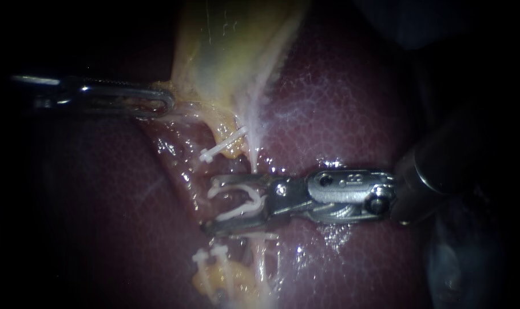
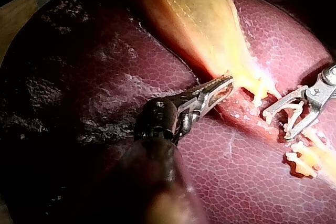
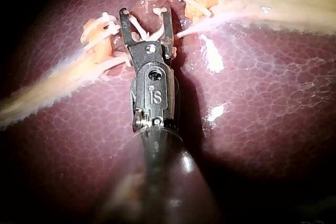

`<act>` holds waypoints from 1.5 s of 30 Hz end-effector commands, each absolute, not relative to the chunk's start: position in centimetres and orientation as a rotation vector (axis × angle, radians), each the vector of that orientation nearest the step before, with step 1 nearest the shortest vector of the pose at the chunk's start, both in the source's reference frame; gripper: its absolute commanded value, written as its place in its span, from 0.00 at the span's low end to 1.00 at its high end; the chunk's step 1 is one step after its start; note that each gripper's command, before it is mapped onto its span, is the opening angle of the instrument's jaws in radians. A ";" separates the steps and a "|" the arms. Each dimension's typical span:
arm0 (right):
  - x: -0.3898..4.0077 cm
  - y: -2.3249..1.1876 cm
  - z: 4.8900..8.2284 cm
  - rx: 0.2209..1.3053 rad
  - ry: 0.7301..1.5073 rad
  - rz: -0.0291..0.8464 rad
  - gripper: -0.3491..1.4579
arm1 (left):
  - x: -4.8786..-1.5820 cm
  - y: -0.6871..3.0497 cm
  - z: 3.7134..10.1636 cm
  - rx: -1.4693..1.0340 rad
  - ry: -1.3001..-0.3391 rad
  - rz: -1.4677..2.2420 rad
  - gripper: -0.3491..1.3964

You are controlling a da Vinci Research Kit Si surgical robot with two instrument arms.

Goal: Clipping third clip right tube

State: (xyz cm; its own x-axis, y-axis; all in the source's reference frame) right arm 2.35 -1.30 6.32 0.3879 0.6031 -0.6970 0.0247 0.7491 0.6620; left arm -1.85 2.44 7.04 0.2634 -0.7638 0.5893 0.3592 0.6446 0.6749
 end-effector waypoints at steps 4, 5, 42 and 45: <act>2.30 -1.29 6.19 0.663 1.127 0.407 0.45 | -1.85 2.44 7.05 0.454 -1.051 -0.795 0.00; 2.28 -1.28 6.14 0.666 1.127 0.406 0.45 | -1.84 2.44 7.05 0.454 -1.051 -0.794 0.00; 1.85 -1.01 6.90 0.897 1.127 0.664 0.45 | -1.83 2.44 7.06 0.454 -1.051 -0.794 0.00; 1.94 -0.98 6.90 0.973 1.175 0.696 0.45 | -1.83 2.44 7.06 0.454 -1.051 -0.794 0.00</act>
State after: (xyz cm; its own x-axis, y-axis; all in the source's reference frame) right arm 1.96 -0.98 6.90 0.2518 0.8705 -0.4228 0.0488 0.4249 0.9039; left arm -1.83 2.44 7.06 0.2645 -0.7631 0.5897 0.3577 0.6455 0.6748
